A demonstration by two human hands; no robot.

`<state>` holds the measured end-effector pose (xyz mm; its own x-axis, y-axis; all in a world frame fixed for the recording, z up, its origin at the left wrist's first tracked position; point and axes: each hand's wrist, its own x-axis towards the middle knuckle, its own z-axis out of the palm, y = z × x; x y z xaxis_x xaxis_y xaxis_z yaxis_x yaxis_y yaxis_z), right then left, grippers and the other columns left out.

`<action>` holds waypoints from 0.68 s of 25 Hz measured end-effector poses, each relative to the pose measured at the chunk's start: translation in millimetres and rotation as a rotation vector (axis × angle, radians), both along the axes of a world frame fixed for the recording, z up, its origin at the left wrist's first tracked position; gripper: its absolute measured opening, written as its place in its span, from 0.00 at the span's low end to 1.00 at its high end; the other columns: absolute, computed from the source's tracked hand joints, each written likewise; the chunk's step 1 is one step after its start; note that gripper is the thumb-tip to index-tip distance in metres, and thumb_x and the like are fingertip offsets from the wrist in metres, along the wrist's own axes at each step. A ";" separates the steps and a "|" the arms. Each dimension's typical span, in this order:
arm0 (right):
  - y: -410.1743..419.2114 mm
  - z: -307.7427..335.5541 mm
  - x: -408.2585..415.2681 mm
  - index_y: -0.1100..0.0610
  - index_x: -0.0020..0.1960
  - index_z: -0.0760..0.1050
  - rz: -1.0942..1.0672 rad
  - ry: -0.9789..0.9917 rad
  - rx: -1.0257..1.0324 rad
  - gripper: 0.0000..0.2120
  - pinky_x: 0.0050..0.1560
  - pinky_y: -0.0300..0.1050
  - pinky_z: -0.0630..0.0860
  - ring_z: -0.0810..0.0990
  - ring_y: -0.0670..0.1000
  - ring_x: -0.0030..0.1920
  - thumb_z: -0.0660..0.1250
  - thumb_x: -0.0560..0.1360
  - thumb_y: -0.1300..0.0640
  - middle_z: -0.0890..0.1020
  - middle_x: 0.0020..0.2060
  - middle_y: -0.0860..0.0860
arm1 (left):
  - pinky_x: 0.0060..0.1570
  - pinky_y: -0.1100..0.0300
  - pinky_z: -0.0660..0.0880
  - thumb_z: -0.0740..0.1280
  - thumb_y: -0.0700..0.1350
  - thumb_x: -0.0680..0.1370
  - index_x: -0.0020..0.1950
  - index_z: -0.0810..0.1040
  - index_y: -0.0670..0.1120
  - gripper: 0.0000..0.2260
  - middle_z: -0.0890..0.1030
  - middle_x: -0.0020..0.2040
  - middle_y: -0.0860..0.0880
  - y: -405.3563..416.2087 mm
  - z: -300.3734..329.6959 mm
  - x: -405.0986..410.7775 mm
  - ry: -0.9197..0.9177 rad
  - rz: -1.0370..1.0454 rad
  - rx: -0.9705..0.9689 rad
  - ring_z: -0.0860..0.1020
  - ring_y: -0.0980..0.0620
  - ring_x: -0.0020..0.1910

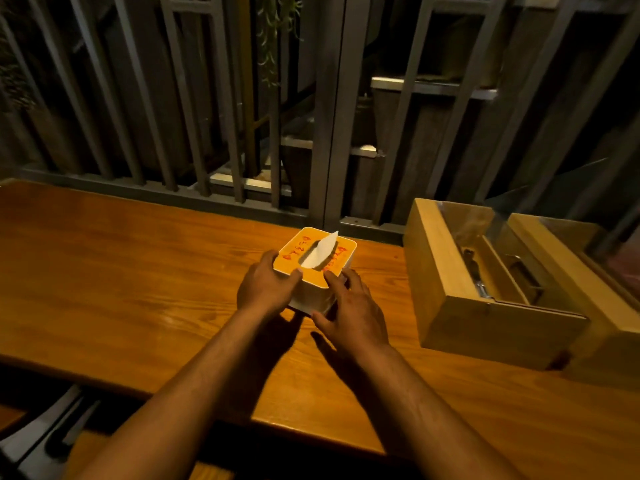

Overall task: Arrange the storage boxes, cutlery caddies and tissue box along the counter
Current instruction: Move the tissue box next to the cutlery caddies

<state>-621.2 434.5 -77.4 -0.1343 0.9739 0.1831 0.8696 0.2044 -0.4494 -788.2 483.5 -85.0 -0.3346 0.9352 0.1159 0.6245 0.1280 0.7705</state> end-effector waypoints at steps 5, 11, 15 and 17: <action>-17.2 -2.4 38.4 0.45 0.73 0.66 -0.131 -0.111 0.149 0.25 0.74 0.55 0.61 0.64 0.54 0.74 0.65 0.77 0.43 0.67 0.74 0.51 | 0.47 0.55 0.74 0.68 0.64 0.73 0.71 0.67 0.55 0.29 0.77 0.65 0.49 -26.4 -2.7 50.6 0.074 -0.027 0.008 0.76 0.45 0.62; 3.4 31.7 69.4 0.50 0.54 0.80 -0.140 -0.569 0.212 0.11 0.74 0.69 0.43 0.72 0.58 0.68 0.68 0.76 0.47 0.83 0.56 0.52 | 0.52 0.53 0.75 0.66 0.59 0.77 0.72 0.70 0.56 0.24 0.71 0.71 0.46 -18.2 14.3 88.3 0.503 -0.308 0.110 0.74 0.44 0.64; 31.4 51.3 73.5 0.52 0.48 0.80 -0.151 -0.725 0.127 0.04 0.73 0.71 0.40 0.78 0.58 0.61 0.67 0.77 0.54 0.85 0.46 0.52 | 0.48 0.55 0.77 0.65 0.56 0.78 0.67 0.76 0.54 0.18 0.77 0.61 0.45 7.5 17.3 104.1 0.639 -0.322 0.152 0.77 0.46 0.56; 49.1 53.2 80.4 0.53 0.49 0.80 -0.160 -0.764 0.113 0.05 0.73 0.71 0.41 0.79 0.58 0.58 0.66 0.78 0.55 0.84 0.45 0.53 | 0.48 0.55 0.77 0.66 0.56 0.78 0.64 0.78 0.52 0.16 0.77 0.62 0.45 23.6 13.7 113.1 0.692 -0.329 0.177 0.77 0.46 0.56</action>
